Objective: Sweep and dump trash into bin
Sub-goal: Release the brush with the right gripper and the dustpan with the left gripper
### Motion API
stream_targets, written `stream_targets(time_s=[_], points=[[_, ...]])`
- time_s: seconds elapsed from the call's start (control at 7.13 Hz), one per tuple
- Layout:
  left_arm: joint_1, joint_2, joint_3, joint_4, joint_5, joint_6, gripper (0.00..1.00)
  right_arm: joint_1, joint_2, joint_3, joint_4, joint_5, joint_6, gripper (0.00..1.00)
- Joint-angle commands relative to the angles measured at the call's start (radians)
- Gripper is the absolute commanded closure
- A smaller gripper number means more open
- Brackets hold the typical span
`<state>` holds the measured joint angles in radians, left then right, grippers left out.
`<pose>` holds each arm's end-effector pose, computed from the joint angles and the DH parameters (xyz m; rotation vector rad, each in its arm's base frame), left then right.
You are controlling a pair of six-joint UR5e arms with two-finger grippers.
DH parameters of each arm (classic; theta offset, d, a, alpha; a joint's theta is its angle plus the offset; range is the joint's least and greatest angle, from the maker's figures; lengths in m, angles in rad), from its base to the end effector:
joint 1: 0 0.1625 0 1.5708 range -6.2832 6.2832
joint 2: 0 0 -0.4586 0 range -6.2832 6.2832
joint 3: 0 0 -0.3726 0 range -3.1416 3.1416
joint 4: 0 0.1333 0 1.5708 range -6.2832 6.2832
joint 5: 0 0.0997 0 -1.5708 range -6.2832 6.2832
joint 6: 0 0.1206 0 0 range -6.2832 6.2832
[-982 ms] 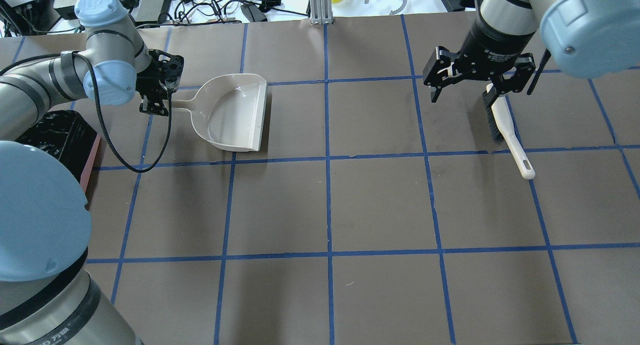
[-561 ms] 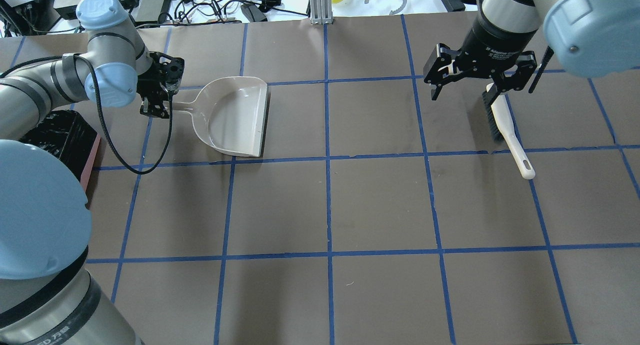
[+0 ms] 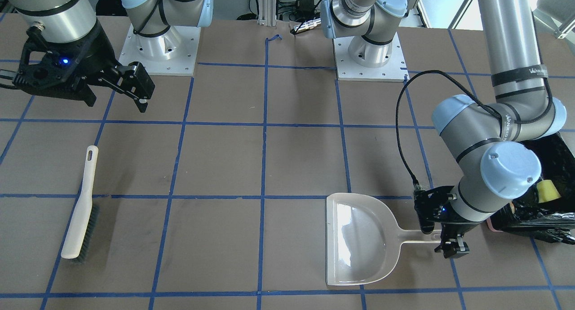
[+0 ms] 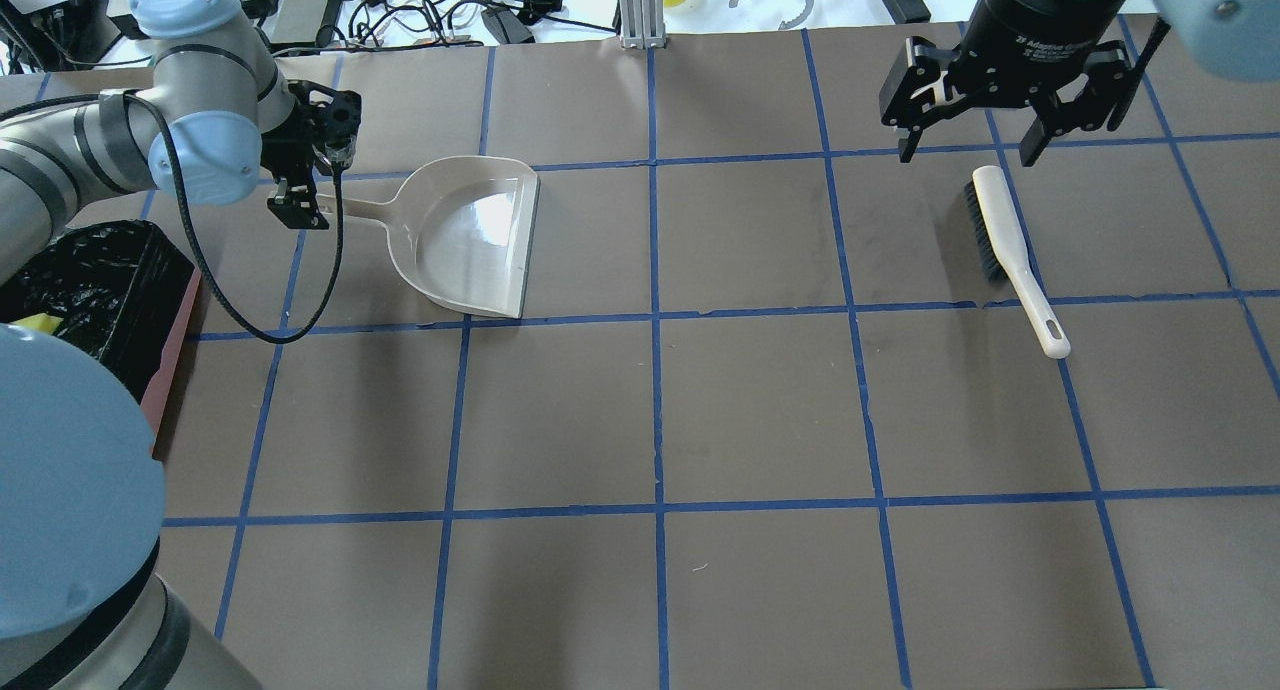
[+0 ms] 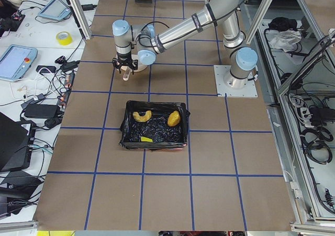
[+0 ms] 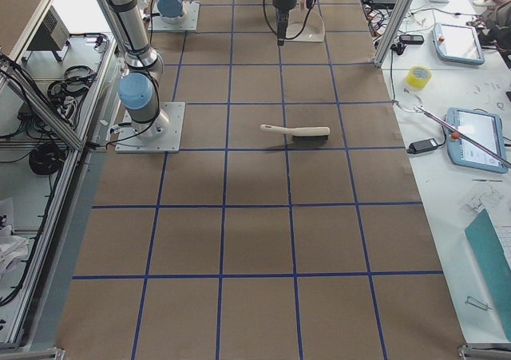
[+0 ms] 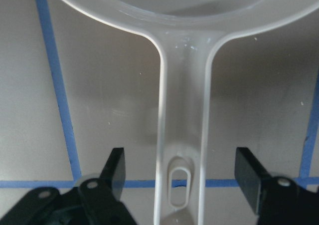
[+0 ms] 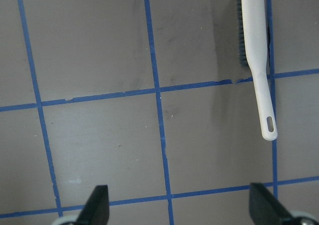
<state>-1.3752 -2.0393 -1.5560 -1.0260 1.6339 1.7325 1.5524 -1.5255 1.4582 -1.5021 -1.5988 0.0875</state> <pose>0.0035 -0.6642 0.2976 2.1034 2.1822 -0.0002 0.1209 -0.4944 0.5250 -0.1648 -3.1092 -0.0007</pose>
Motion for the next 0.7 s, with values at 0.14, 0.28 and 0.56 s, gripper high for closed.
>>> stream_targets(time_s=[0.14, 0.28, 0.56], points=[[-0.108, 0.228, -0.024, -0.110, -0.130, -0.611, 0.05, 0.000, -0.015, -0.001, 0.028, -0.009, -0.005, 0.00], [-0.139, 0.284, -0.024, -0.161, -0.129, -0.862, 0.00, 0.000, -0.016, 0.017, 0.028, -0.027, -0.005, 0.00], [-0.165, 0.400, -0.024, -0.370, -0.118, -1.281, 0.00, 0.035, -0.012, 0.004, 0.016, -0.023, -0.009, 0.00]])
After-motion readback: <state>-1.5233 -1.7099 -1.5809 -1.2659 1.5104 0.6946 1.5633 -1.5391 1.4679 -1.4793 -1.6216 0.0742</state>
